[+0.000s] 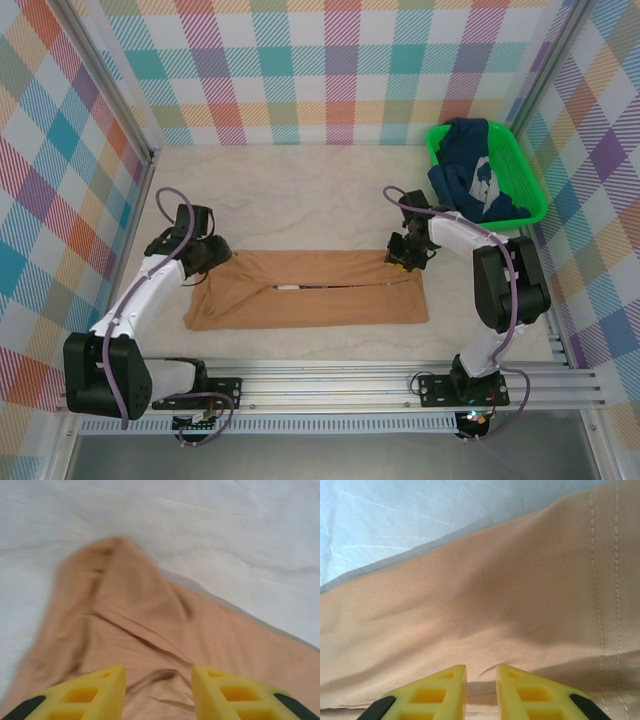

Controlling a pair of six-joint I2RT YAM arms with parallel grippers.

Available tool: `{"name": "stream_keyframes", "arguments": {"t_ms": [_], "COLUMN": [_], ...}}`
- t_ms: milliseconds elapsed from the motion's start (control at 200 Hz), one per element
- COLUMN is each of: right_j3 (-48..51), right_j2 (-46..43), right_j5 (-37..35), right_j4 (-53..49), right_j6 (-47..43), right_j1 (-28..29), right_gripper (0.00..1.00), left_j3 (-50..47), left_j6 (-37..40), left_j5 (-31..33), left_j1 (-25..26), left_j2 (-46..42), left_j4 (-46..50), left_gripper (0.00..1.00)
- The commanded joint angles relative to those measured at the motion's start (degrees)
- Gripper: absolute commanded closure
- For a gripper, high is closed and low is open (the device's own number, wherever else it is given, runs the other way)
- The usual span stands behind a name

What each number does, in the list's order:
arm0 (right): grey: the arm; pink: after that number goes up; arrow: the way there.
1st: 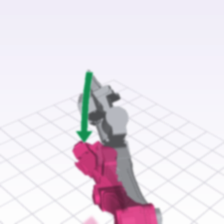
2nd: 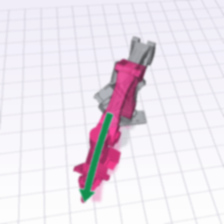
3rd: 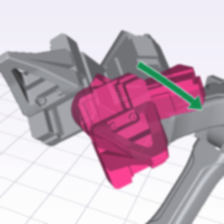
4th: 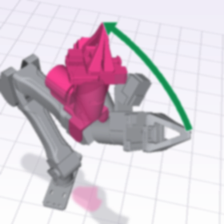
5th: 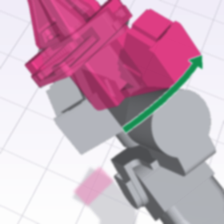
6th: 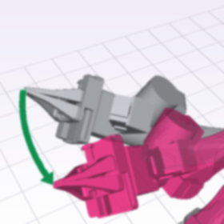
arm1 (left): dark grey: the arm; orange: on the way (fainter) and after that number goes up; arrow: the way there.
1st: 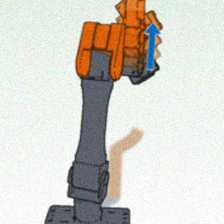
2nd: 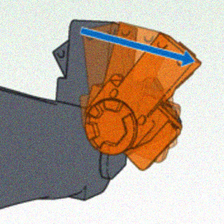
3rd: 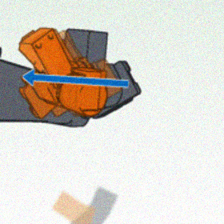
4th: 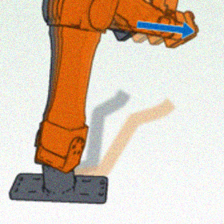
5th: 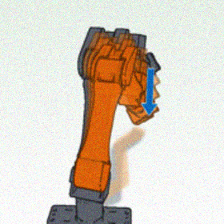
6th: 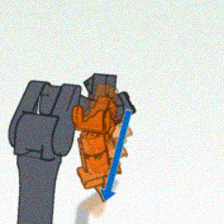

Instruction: Fold and stack the t-shirts

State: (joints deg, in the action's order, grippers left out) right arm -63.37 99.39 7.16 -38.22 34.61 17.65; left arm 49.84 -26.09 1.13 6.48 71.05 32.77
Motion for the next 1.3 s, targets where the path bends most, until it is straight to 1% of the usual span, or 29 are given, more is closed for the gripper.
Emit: {"name": "stream_keyframes", "arguments": {"t_ms": [0, 100, 295, 450, 565, 700, 800, 885, 1105, 1295], "right_j3": [-0.7, -0.8, -0.9, -0.3, -0.1, -0.4, -0.8, -0.9, -0.8, -1.0], "right_j2": [-0.7, -0.7, -0.9, -1.3, -1.6, -1.4, -1.4, -1.3, -1.0, -0.7], "right_j5": [0.5, 0.6, 0.9, 1.2, 1.1, 1.1, 1.0, 1.0, 1.1, 1.2], "right_j4": [-1.3, -1.3, -1.3, -1.2, -1.3, -1.3, -1.3, -1.3, -1.1, -1.0], "right_j6": [-1.0, -0.9, -0.9, -0.7, -0.6, -0.5, -0.5, -0.5, -0.4, -0.4], "right_j1": [0.0, 0.1, 0.1, 0.0, 0.0, 0.0, 0.0, 0.0, 0.1, 0.1], "right_gripper": [0.78, 0.77, 0.77, 0.77, 0.77, 0.77, 0.77, 0.77, 0.77, 0.77], "left_j3": [-2.7, -2.4, -2.6, -3.4, -3.4, -2.9, -3.3, -3.9, -6.6, -9.8], "left_j6": [0.7, 2.7, 4.2, 4.5, 5.1, 6.1, 6.7, 6.7, 3.6, -1.7], "left_j5": [-9.2, -10.8, -14.5, -13.3, -12.5, -13.3, -13.8, -13.8, -13.6, -16.3], "left_j1": [0.6, 0.9, 2.0, 2.3, 2.3, 2.5, 2.9, 3.3, 4.7, 6.1], "left_j2": [5.3, 9.5, 13.4, 15.1, 15.1, 14.8, 13.2, 10.8, 2.5, -3.0], "left_j4": [-2.6, -2.8, -7.1, -7.1, -6.0, -4.4, -3.0, -1.5, 2.5, 4.5], "left_gripper": [0.62, 0.63, 0.64, 0.74, 0.78, 0.87, 0.95, 0.98, 1.00, 1.00]}}
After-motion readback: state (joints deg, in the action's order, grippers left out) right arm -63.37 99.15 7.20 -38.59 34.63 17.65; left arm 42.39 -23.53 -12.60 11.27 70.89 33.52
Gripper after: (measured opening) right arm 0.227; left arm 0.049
